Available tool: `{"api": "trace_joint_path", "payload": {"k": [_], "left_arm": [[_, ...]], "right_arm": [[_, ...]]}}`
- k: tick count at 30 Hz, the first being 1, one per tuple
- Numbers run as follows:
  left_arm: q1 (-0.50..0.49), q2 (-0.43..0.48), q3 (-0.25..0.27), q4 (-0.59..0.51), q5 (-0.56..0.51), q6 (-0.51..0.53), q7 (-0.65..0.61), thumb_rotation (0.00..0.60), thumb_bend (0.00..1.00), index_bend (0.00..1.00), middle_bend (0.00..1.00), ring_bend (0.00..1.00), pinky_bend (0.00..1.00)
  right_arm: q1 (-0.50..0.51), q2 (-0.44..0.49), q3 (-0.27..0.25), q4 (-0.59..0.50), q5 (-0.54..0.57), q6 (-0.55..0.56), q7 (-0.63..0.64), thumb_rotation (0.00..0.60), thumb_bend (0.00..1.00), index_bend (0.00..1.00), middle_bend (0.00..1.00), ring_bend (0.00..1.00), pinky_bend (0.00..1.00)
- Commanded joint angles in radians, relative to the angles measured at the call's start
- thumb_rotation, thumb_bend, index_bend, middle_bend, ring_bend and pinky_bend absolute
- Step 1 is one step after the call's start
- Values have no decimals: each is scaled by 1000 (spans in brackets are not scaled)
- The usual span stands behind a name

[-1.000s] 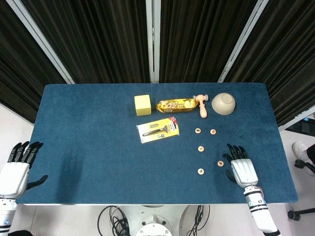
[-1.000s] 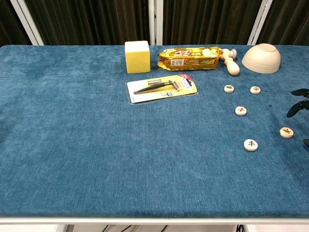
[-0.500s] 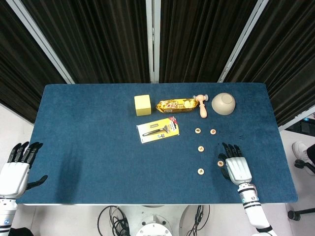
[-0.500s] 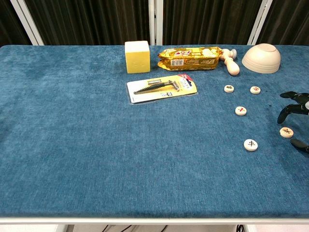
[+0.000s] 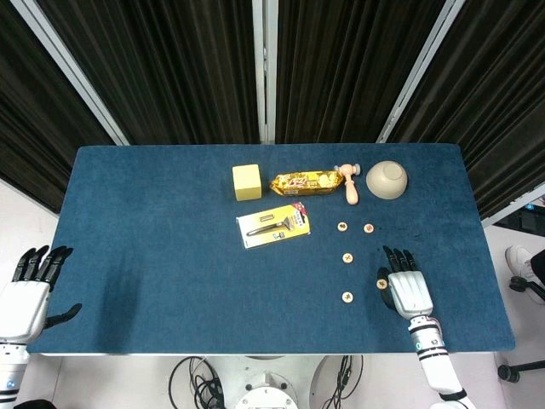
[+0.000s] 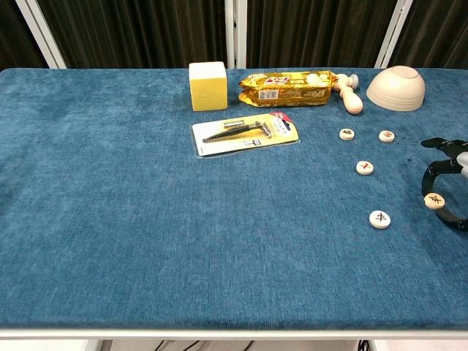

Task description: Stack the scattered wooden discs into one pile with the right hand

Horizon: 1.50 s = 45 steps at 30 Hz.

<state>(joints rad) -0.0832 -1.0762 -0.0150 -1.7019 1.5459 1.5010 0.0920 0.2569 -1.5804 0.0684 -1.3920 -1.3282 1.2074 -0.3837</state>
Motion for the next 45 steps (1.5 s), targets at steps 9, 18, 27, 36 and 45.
{"api": "trace_joint_path", "payload": {"k": [9,18,27,36,45], "left_arm": [[0,1,-1,-1,1,0,-5,600,126,97,87,0,0],[1,3,1,-1,12,6,-11,600,126,100,88,0,0],[3,5,0,1,8,7,-20,600,127,100,87,0,0],[2,5,-2,3,4,4,-26,600,126,100,87,0,0],[1,5,-1,2,1,0,-23,600,126,100,88,0,0]], "right_arm": [[-1,39,-14,-81,-62,48,21,600,347,494,18,0,0],[17,41,-58,-177,-102,24,-76,600,346,495,18,0,0],[26,13,-62,-187,-87,8,-121,600,347,496,18,0,0],[29,-3,-63,-181,-78,7,-135,600,346,502,18,0,0],[33,-8,-64,-178,-68,1,-135,600,334,459,18,0,0]]}}
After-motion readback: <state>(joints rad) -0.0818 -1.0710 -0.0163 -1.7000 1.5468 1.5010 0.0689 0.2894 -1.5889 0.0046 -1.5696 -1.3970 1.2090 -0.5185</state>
